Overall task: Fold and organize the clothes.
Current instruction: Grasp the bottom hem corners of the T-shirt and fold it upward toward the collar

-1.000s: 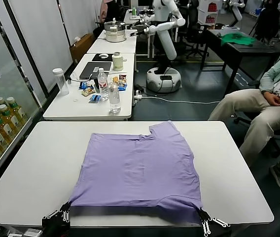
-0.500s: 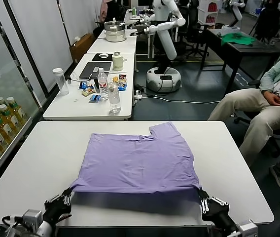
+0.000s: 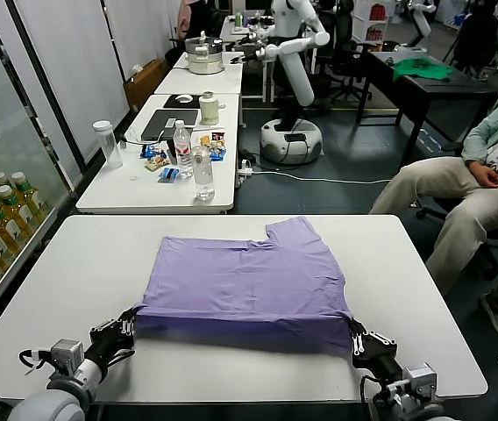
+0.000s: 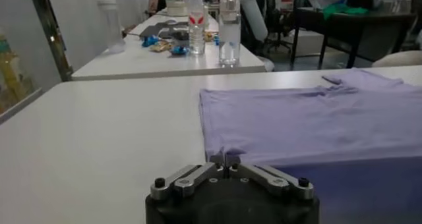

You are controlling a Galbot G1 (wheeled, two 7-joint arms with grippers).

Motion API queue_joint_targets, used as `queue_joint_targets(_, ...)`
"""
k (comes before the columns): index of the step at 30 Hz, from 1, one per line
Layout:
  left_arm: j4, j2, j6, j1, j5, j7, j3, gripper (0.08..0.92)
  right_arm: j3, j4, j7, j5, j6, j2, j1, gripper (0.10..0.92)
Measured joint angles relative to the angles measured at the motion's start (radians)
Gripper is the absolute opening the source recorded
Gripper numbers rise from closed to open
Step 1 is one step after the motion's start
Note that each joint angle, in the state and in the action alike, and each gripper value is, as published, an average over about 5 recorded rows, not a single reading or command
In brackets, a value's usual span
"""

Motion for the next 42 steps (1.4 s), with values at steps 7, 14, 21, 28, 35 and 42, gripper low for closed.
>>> queue_joint_targets(7, 0.043, 0.007, 0.002, -0.052, 0.017, 0.022, 0.014, 0.087, -0.035, -0.049, 0.0, -0.004, -0.006, 0.009, 0.071, 0.113)
queue_joint_targets(14, 0.093, 0.021, -0.004, -0.102, 0.041, 0.047, 0.031, 0.087, -0.059, -0.089, -0.001, -0.009, -0.012, 0.018, 0.128, 0.113)
queue_joint_targets(21, 0.142, 0.015, -0.016, -0.147, 0.077, 0.06, 0.054, 0.089, -0.083, -0.131, -0.001, -0.026, -0.015, 0.026, 0.159, 0.156)
queue_joint_targets(28, 0.19, 0.002, -0.018, -0.181, 0.11, 0.053, 0.065, 0.244, -0.099, -0.153, 0.001, -0.043, -0.014, 0.042, 0.178, 0.35)
queue_joint_targets(35, 0.197, 0.017, -0.032, -0.184, 0.107, 0.039, 0.044, 0.452, -0.079, -0.146, 0.001, -0.036, -0.015, 0.032, 0.167, 0.557)
queue_joint_targets(42, 0.16, 0.036, -0.048, -0.16, 0.06, 0.008, 0.009, 0.651, -0.034, -0.102, 0.003, -0.016, -0.018, 0.005, 0.113, 0.755)
